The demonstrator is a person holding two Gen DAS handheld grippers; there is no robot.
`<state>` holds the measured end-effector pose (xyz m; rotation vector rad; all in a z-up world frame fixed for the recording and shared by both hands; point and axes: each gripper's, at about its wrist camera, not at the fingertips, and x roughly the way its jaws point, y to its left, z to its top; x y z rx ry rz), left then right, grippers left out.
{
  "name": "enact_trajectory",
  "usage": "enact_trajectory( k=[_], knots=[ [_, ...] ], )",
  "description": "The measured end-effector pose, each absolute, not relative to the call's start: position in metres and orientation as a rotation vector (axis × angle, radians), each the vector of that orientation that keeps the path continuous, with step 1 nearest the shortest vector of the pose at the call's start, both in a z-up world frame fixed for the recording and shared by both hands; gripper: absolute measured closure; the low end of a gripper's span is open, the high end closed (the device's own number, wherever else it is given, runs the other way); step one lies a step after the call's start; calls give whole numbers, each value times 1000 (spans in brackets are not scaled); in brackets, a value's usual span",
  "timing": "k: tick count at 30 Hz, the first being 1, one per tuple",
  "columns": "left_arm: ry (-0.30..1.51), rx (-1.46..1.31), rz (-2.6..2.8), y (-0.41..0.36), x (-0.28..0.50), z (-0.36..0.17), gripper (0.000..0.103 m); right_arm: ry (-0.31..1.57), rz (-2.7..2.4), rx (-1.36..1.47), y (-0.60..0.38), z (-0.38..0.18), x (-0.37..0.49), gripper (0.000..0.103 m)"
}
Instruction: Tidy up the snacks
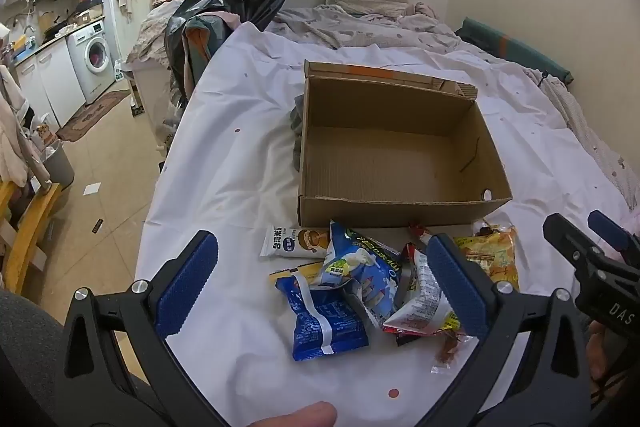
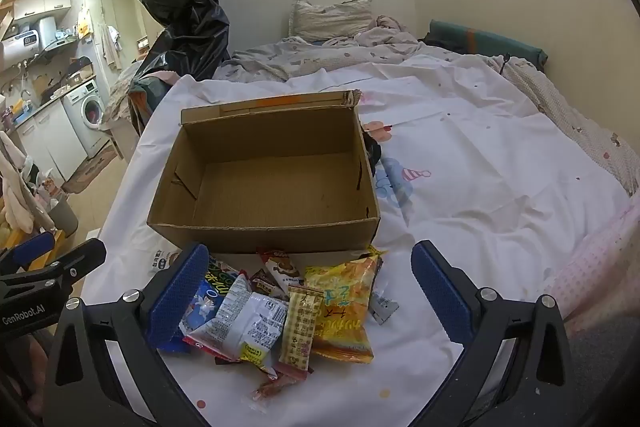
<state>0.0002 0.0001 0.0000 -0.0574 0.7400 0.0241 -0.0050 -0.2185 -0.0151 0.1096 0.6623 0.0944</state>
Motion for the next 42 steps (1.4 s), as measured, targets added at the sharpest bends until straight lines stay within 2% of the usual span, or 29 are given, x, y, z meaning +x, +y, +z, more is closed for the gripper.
enact_trajectory(
  k=[42],
  knots=[
    [739,-53,29,3,0,0,0,655,92,102,-218,-14,-5,0]
  ],
)
